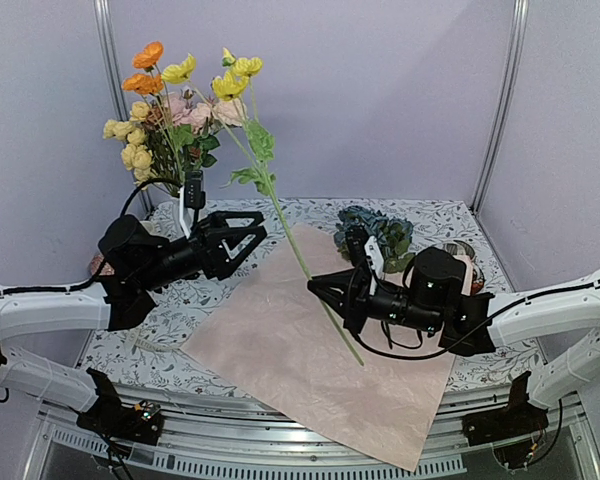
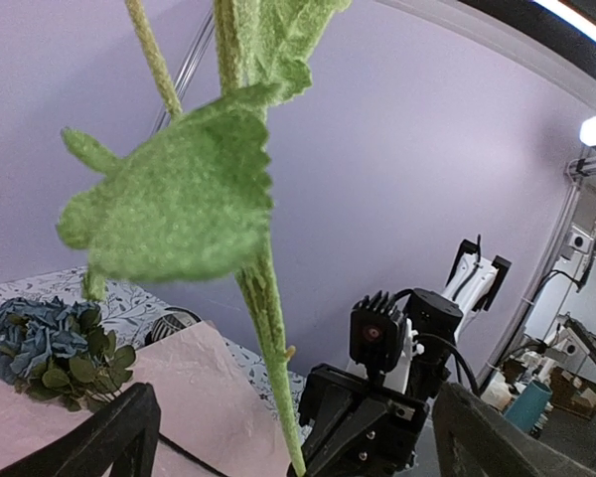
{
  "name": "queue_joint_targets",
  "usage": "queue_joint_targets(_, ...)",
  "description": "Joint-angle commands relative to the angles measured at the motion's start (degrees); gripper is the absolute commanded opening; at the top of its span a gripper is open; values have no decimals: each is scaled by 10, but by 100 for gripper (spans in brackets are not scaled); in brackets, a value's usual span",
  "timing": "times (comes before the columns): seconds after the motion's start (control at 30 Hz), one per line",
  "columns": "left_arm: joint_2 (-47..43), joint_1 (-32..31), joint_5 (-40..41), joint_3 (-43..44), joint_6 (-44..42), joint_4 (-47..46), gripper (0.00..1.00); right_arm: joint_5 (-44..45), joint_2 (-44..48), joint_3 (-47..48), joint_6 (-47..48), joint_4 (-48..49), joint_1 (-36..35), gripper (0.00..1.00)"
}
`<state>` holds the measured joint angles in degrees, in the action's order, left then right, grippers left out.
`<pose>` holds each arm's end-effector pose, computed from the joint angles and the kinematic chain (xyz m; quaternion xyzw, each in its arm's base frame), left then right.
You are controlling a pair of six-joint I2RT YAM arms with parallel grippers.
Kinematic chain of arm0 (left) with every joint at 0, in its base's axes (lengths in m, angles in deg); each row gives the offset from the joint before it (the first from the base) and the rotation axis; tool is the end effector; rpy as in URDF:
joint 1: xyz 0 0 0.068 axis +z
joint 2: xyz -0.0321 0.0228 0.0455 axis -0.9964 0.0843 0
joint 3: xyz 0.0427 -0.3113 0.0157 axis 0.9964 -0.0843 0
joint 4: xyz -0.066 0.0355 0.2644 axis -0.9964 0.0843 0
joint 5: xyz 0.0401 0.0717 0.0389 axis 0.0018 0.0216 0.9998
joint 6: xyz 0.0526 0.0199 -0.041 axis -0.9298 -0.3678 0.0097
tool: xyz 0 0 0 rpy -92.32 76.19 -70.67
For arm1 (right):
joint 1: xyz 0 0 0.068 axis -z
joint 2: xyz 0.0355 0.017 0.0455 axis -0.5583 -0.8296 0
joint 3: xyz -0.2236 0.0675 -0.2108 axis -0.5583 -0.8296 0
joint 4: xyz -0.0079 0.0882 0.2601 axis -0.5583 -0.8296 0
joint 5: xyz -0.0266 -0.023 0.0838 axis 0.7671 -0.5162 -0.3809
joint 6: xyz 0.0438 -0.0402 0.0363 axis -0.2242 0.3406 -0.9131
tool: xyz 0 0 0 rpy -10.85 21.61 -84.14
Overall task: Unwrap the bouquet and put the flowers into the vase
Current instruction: Pass from the right arm to the left
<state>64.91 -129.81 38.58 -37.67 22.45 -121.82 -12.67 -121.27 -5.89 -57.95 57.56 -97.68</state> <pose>0.1787 -0.2103 0.3499 0.2220 0.5574 -0.6041 0.5244 0.1416 0.2949 0.2964 -0.3355 0.6362 0.4424 0.5357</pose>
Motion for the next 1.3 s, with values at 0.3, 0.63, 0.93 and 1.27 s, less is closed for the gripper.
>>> queue_joint_targets(0.3,11,-7,-5,-3,-12,-53,84,-24,-28,28,-8,23,-6,3)
queue_joint_targets(0.63,30,-6,12,11,-6,-38,63,-34,-33,31,-5,24,-8,3)
queue_joint_targets(0.93,40,-6,3,18,3,-49,55,-41,-38,32,-4,24,-10,3)
queue_joint_targets(1.27,52,-7,-7,22,8,-58,19,-46,-50,37,-6,20,-10,4)
